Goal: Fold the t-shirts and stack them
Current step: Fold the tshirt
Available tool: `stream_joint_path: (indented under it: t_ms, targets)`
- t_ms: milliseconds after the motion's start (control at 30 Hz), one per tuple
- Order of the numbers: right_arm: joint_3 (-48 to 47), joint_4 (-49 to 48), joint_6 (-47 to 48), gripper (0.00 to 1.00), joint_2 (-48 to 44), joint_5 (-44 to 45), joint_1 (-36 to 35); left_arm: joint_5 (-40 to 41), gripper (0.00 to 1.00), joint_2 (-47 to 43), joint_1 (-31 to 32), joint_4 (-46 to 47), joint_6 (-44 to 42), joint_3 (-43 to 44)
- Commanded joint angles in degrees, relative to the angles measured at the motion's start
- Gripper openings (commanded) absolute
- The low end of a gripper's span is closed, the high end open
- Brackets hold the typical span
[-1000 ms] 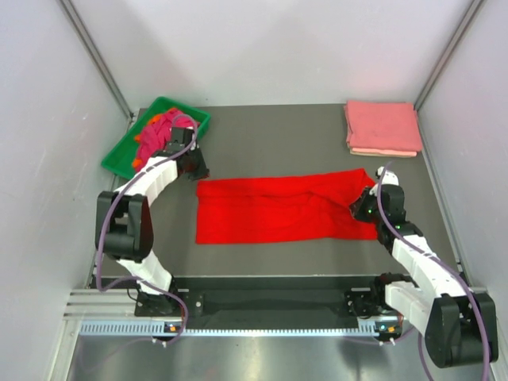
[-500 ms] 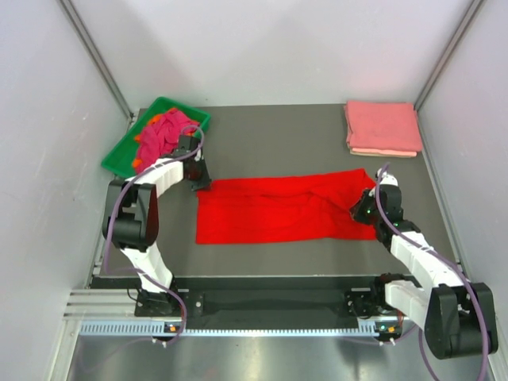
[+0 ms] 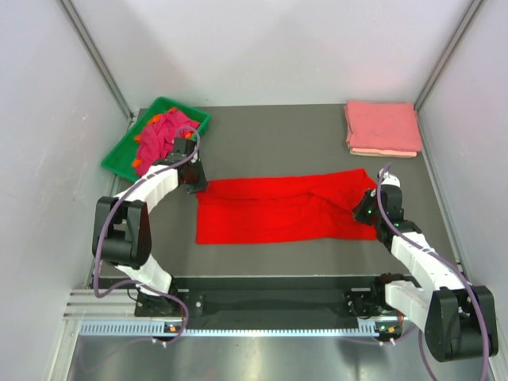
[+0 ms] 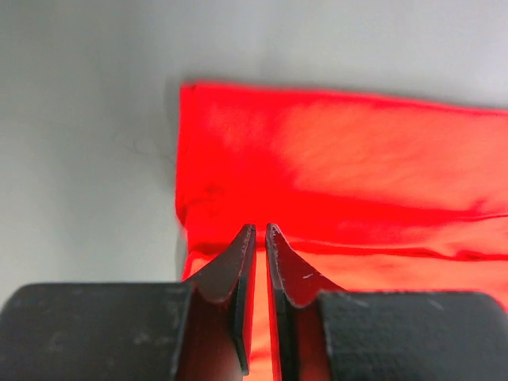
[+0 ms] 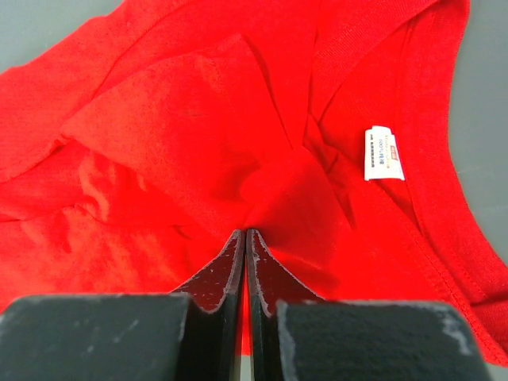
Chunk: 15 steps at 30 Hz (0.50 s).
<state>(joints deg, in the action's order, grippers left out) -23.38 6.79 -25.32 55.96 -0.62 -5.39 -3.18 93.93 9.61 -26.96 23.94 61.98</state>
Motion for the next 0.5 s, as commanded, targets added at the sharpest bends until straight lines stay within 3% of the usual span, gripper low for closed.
stream_joint_path:
  t_ms: [0, 167, 467]
  targets:
    - [-1.8, -1.1, -0.4, 0.0, -1.0, -0.7, 0.0, -0.9, 0.15, -0.8, 0.2, 2.0, 0.8, 5.1]
    - [-1.8, -1.3, -0.4, 0.0, -0.2, -1.2, -0.1, -1.4, 0.15, 1.2, 0.7, 2.2, 1.6, 5.9]
    - [-4.5, 4.4, 0.4, 0.0, 1.4, 3.2, 0.0, 2.2, 0.14, 2.7, 1.5, 2.4, 0.8, -0.7]
